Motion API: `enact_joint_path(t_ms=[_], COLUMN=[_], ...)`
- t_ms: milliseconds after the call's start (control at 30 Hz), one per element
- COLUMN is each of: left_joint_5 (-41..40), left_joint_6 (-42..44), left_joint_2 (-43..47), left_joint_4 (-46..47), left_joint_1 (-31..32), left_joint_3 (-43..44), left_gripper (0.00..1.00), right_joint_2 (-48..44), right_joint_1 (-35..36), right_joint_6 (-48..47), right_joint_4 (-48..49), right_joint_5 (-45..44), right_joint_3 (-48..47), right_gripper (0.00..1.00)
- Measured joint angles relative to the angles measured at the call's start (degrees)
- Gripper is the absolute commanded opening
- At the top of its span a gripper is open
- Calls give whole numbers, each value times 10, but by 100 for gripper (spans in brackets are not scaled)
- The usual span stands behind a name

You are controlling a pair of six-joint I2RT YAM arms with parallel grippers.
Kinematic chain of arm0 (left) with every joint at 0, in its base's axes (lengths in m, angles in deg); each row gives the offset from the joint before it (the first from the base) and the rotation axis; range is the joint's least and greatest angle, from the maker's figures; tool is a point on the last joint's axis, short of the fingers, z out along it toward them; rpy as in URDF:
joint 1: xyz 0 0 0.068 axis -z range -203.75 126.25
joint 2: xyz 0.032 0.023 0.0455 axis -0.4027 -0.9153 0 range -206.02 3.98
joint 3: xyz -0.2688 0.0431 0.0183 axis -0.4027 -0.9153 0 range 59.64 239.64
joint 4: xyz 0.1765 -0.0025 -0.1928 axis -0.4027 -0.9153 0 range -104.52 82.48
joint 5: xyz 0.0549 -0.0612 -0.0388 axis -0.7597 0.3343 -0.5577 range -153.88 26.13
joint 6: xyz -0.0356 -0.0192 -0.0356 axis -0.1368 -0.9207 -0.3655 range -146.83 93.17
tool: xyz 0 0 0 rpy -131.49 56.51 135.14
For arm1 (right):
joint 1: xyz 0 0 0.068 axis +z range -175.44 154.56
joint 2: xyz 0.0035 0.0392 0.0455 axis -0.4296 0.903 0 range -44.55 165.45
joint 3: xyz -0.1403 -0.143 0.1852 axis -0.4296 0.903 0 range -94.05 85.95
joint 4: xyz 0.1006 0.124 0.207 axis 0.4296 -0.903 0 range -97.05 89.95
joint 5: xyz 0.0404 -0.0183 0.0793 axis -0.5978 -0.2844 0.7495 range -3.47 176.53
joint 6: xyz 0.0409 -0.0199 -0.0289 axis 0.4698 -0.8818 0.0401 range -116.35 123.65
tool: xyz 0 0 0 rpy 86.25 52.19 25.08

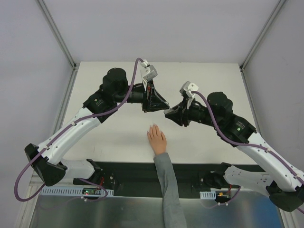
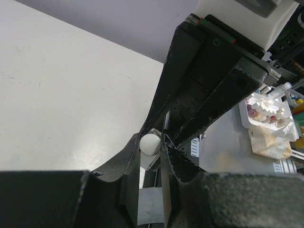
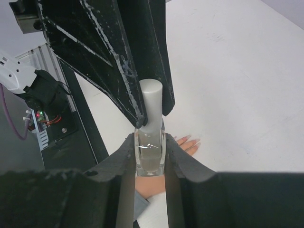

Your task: Paint the nails

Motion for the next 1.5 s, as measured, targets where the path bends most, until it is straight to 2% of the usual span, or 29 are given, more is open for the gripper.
enact_joint_path(t_ms=[300,333,400,433,533,633,667,733,967,1067,1367,1500], left_joint_5=[-5,-7,-13,-18,-40,-64,-75,-91,-109,-156,-332,-418], left_joint_6=[37,38,38,35,27,6,2,-7,-31,-66,-166,-162], left_joint_2=[15,16,17,18,20,26,33,53,171,192,126,95], left_joint_4=[12,12,12,11,-9,-33,-43,-62,-78,-66,-54,-58], left_joint_1=[7,8,9,10,12,3,2,0,0,0,14,58], left_joint_3=[-15,-15,-15,-15,-13,-10,-9,-9,13,34,15,3], left_gripper=[0,12,25,40,58,68,75,79,82,81,75,84], right_joint_2=[-3,-4,-5,-5,-8,-23,-28,-37,-59,-55,-14,-14], right_joint_1=[-3,-3,-4,-4,-7,-9,-9,-9,-9,-7,1,6], right_joint_6=[2,2,2,2,0,0,-1,-1,7,16,44,45], right_joint_4=[1,1,1,1,17,35,43,58,82,86,99,112], right_joint_5=[18,20,21,23,29,26,25,23,7,-8,-83,-94], right_joint_3=[0,0,0,0,0,7,8,12,44,52,51,54], right_gripper=[1,1,1,1,1,0,0,0,0,0,1,1])
